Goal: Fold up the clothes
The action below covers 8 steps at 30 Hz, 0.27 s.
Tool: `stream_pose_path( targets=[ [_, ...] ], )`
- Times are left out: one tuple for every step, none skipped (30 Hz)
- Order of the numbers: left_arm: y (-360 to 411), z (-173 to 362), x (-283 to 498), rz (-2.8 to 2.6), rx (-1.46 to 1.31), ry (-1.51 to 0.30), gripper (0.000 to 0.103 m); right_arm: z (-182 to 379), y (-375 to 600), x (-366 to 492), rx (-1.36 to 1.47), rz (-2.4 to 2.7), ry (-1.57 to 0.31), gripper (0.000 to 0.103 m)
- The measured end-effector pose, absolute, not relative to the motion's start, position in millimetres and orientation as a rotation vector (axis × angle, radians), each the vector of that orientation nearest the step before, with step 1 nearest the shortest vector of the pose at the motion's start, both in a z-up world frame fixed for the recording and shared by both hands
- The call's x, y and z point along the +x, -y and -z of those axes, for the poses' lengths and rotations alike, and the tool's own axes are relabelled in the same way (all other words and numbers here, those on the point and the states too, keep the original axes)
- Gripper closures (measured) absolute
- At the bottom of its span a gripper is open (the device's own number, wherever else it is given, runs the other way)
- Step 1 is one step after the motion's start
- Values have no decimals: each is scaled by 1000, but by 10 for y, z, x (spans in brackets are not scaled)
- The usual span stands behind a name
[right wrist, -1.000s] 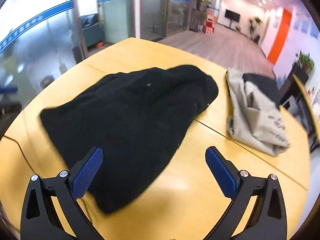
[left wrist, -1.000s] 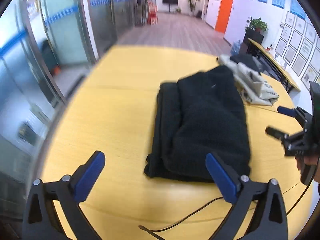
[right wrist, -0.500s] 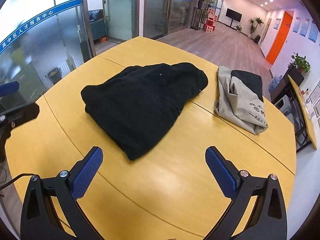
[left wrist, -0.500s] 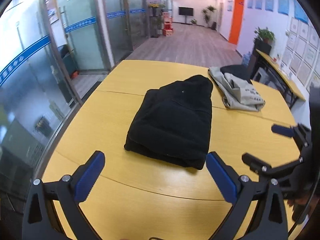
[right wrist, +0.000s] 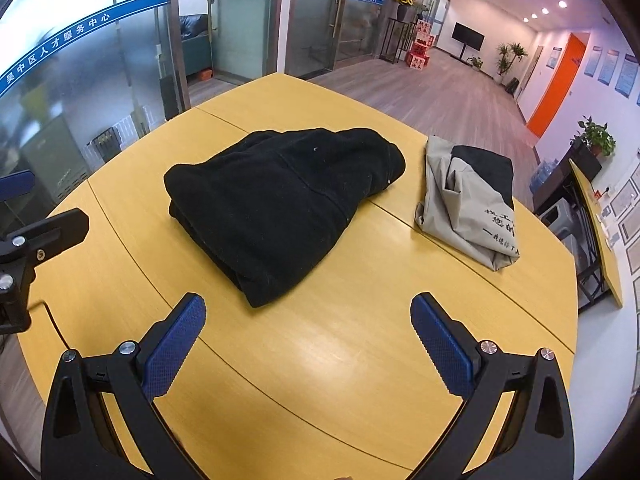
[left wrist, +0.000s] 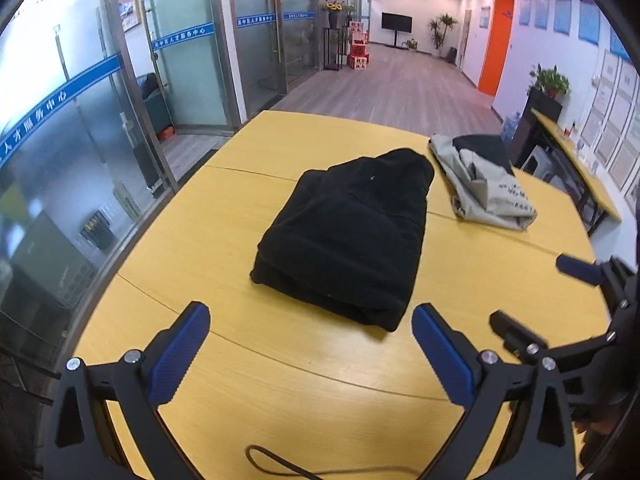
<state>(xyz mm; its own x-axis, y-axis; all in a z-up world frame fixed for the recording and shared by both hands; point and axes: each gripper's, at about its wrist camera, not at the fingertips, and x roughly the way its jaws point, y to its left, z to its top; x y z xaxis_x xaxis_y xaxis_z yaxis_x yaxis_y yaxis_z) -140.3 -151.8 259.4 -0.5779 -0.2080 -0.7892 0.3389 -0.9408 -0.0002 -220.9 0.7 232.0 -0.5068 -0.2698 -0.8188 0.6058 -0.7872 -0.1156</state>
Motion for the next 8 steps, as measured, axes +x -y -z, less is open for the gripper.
stream_pose_path(
  targets=[
    [1529,-2604,-1405,2533,1233,-225,0,-2323,-18,-2215,1150,2290,-538,0],
    [1540,-2615,-1407,2530,1225,-234,0,-2325,-29,-2221,1153,2290,-538,0],
    [1559,-2618,-1404,2537,1223,-248,0,-2320,-22,-2223,1154,2289,-541,0],
    [1578,-2614,-1409,2551,1231,-277,0,-2315,-14,-2223,1155,2288,-544,0],
    [1598,-2610,-1410,2558,1235,-304,0,-2309,-6,-2224,1155,2287,-547,0],
    [1618,-2605,-1410,2565,1238,-330,0,-2304,2,-2225,1156,2286,-550,0],
    [1632,-2618,-1392,2564,1221,-330,0,-2295,30,-2228,1156,2285,-554,0],
    [1625,-2625,-1389,2561,1202,-317,0,-2285,59,-2231,1155,2285,-559,0]
  ],
)
